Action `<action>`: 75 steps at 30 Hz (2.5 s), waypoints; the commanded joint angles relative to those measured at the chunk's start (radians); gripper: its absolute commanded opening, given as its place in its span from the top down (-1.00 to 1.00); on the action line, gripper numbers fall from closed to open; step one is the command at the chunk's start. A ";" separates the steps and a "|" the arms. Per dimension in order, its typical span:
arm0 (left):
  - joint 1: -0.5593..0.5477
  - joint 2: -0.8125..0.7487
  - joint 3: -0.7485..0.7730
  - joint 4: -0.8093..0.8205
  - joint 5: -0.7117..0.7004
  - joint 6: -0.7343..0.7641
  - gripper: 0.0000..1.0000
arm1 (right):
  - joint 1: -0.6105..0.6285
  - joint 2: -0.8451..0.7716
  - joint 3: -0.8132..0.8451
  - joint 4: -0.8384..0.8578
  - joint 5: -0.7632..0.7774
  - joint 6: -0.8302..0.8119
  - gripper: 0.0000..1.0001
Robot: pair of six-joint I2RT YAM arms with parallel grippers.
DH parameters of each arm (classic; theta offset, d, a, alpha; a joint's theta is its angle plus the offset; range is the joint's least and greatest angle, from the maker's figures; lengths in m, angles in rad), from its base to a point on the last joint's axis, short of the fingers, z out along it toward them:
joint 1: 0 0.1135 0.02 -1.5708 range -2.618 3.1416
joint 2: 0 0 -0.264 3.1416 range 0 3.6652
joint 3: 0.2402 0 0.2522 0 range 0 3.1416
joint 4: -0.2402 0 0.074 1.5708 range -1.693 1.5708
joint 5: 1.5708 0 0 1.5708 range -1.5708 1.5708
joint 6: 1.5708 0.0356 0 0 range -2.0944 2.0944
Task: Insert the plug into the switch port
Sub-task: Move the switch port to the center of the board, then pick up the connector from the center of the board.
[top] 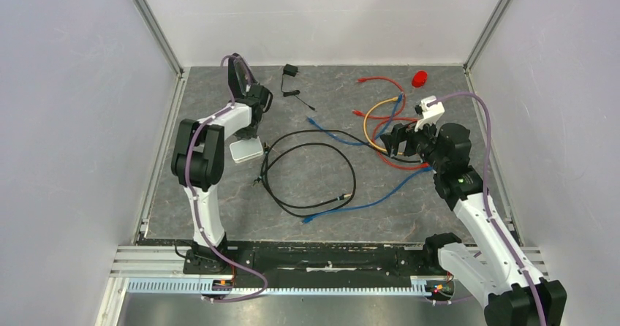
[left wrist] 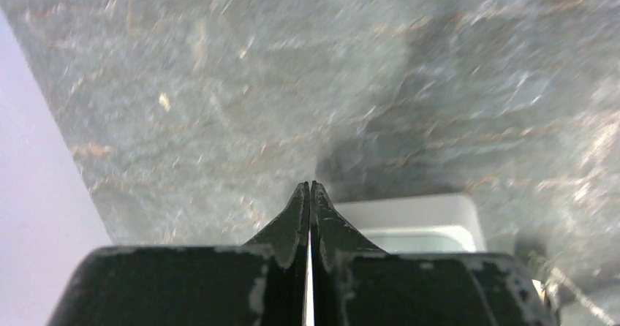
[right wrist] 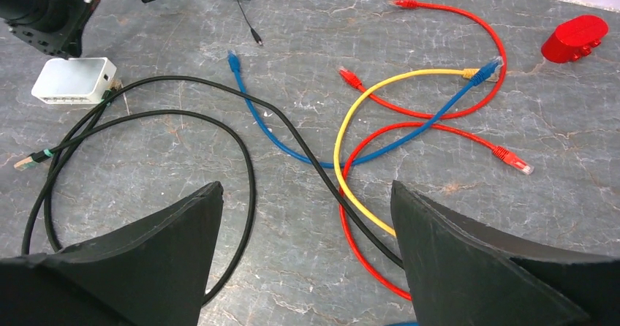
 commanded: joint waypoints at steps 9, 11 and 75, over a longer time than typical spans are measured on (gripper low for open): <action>0.006 -0.578 -0.075 -0.053 0.297 -0.103 0.02 | 0.002 0.154 0.027 0.021 0.043 -0.050 -0.59; 0.005 -0.672 -0.108 -0.050 0.395 -0.091 -0.30 | 0.002 0.217 0.052 0.024 0.043 -0.068 -0.55; -0.107 -1.209 -0.636 0.240 0.612 -0.242 -0.48 | 0.045 1.389 1.015 -0.246 -0.206 -0.667 0.95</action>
